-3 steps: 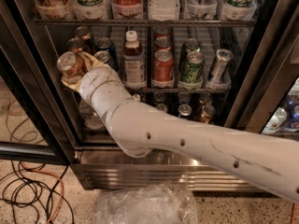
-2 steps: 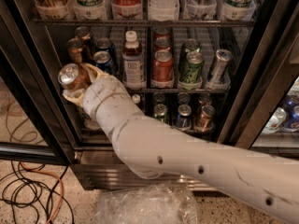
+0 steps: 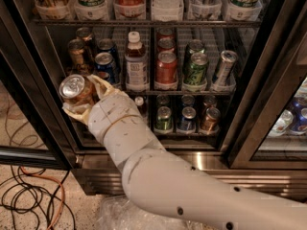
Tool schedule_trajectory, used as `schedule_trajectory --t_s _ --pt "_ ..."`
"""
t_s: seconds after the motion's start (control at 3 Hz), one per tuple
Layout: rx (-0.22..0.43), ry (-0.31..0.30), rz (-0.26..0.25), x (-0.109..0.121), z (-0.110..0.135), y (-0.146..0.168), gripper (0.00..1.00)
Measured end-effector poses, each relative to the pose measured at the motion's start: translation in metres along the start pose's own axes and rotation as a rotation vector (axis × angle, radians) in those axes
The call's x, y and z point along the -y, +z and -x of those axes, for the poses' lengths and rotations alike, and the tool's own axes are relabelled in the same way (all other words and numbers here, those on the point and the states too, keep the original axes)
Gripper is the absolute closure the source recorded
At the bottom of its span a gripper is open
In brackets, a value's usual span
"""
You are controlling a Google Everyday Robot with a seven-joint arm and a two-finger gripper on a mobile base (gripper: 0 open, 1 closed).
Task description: Pick orange can from middle shelf of fridge
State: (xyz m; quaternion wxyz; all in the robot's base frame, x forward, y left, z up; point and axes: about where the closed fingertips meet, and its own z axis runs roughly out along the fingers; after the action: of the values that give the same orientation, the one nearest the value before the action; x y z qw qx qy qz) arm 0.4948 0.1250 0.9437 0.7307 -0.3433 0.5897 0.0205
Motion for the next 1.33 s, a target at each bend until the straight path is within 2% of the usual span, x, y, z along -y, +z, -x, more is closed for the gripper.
schedule_trajectory --t_s 0.33,0.67,1.0,1.33 --pt "0.023 0.007 0.041 -0.003 0.001 0.004 1.00" --pt "0.027 0.017 0.019 0.062 -0.043 0.009 1.00" --pt "0.022 0.182 -0.040 0.161 -0.115 0.005 1.00" --pt "0.055 0.192 -0.050 0.196 -0.111 0.004 1.00"
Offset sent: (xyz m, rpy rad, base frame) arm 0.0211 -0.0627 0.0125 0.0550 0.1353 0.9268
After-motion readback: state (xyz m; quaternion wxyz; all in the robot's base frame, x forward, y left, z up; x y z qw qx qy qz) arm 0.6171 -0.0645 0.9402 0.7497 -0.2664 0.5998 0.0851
